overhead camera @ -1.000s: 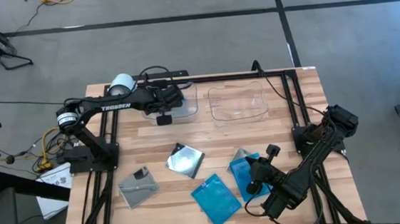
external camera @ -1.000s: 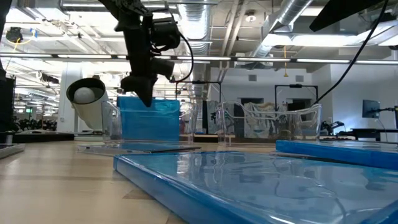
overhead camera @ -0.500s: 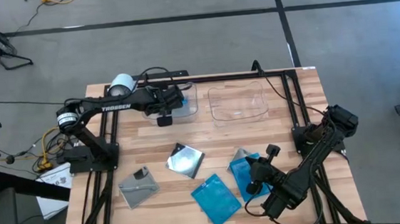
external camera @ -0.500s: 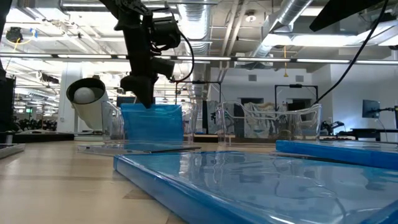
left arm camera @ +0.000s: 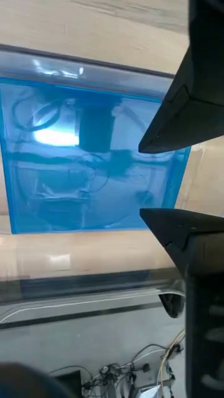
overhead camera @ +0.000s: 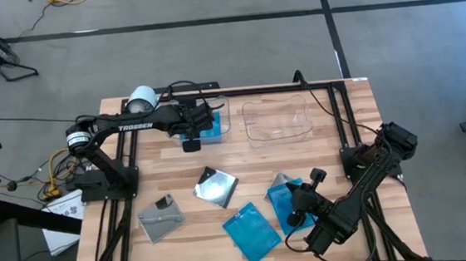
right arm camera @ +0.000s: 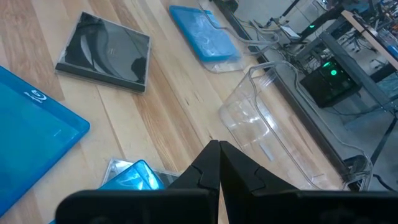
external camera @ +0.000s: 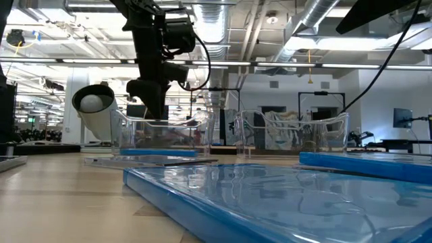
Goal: Pick & place jewel cases by type
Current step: Put the left blue cd case into the left transparent bin
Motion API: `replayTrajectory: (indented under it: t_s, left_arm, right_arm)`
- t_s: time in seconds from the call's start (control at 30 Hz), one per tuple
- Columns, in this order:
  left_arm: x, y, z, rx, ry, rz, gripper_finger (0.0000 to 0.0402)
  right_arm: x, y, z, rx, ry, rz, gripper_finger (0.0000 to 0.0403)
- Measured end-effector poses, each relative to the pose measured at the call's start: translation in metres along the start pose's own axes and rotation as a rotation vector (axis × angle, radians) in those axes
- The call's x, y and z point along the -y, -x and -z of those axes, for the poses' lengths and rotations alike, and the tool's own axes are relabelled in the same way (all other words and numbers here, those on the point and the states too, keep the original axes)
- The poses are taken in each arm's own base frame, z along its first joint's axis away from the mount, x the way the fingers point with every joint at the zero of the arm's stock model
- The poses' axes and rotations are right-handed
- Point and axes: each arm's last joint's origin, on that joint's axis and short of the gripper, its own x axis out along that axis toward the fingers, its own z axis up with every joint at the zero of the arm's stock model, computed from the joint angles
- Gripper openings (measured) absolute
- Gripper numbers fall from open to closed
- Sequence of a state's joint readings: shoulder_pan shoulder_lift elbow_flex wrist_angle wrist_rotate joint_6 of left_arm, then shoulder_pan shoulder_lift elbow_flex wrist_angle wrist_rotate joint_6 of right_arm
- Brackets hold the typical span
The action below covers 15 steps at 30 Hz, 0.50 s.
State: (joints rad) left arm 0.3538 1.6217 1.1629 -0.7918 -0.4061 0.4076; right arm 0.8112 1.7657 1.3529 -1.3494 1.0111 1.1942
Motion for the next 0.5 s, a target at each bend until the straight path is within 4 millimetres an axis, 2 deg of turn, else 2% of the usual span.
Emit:
replayTrajectory:
  t_s: [0.2, 0.37, 0.5]
  left_arm:
    - [-0.001, 0.011, 0.0, 0.015, 0.017, 0.002, 0.0149]
    - [0.004, 0.054, -0.011, 0.13, 0.048, 0.057, 0.0149]
    - [0.03, 0.095, -0.013, 0.278, 0.034, 0.149, 0.0149]
  right_arm:
    - [0.0, 0.0, 0.0, 0.0, 0.0, 0.0, 0.0]
    - [-0.003, -0.001, 0.003, -0.058, 0.024, -0.021, 0.0]
    - [-0.007, -0.008, 0.015, -0.1, 0.027, -0.04, 0.0]
